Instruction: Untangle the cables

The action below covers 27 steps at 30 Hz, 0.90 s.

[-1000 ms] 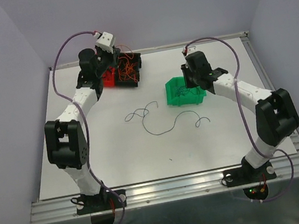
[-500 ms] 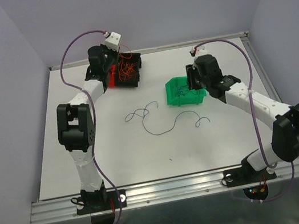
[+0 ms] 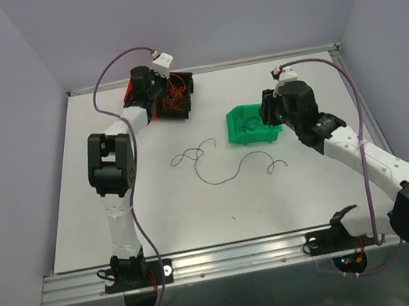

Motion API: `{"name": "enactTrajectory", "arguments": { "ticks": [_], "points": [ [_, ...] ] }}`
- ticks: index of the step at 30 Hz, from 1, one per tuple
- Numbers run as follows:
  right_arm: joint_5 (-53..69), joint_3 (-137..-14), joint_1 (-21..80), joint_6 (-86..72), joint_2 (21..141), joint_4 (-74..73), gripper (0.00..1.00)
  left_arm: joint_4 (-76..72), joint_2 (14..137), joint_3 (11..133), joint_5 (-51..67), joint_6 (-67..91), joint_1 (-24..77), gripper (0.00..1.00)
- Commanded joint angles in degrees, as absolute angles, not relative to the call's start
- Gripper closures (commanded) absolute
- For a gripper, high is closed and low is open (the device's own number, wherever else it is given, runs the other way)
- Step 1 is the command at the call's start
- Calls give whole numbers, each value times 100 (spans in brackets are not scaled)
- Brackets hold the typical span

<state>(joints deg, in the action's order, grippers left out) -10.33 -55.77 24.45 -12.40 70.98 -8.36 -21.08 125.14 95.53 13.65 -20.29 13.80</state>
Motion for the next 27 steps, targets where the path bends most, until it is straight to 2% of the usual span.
{"name": "enactTrajectory", "arguments": {
  "ticks": [1,11,14,15,17,23,27],
  "points": [
    [-1019,-5467,2479,-1283,6978,-484,56,-1969,12331,9888,1406,-1951,1415,85],
    [-993,-5458,2487,-1301,7049,-431,56,-458,12788,10643,1143,-1873,1600,84],
    [-993,-5449,2479,-1310,7075,-404,56,-352,12771,10705,1090,-1723,1608,67],
    [-993,-5449,2479,-1310,7093,-396,56,-369,12692,10688,1064,-1697,1608,58],
    [-976,-5441,2479,-1301,7102,-396,56,-369,12604,10661,1011,-1705,1608,50],
    [-958,-5405,2479,-1275,7049,-387,56,-202,12156,10389,835,-1740,1617,39],
    [-932,-5361,2479,-1266,6987,-378,56,-9,11752,10108,651,-1819,1626,21]
  ]
}}
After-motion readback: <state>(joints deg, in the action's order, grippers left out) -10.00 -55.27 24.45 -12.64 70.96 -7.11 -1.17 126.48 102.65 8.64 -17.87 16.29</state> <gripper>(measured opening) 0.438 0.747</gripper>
